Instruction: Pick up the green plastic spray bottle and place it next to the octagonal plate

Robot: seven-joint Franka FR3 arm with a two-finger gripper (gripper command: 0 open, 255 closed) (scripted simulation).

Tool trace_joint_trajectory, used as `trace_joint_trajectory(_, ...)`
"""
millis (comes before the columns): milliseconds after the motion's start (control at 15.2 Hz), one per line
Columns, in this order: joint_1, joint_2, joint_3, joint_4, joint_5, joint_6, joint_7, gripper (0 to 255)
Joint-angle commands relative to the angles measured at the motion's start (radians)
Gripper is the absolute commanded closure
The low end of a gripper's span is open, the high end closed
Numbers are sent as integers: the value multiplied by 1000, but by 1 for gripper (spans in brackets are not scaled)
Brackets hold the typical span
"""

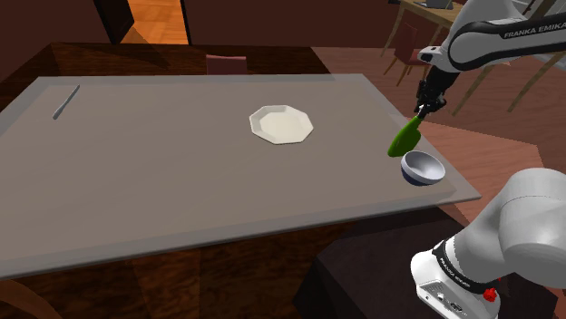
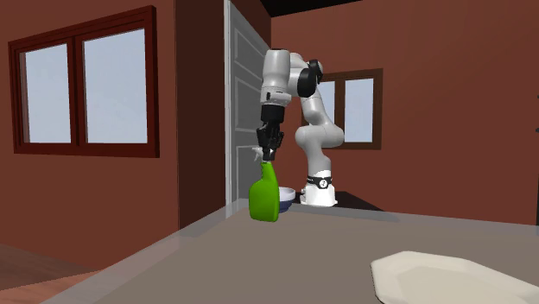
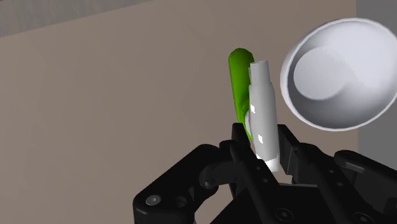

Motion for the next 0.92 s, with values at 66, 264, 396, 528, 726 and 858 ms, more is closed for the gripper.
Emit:
trace_joint_trajectory(66, 0, 0, 0, 0, 0, 0, 0, 255)
trace_joint_trajectory(264, -1, -7, 6, 8, 1, -15, 0, 255)
trace_joint_trajectory(396, -4, -19, 18, 26, 2, -45, 0, 255)
trace_joint_trajectory(528, -6, -31, 30, 44, 5, -75, -1, 255)
trace_joint_trajectory(726, -7, -45, 47, 74, 9, -118, -3, 255)
trace_joint_trajectory(858, -8, -53, 57, 94, 13, -147, -4, 255)
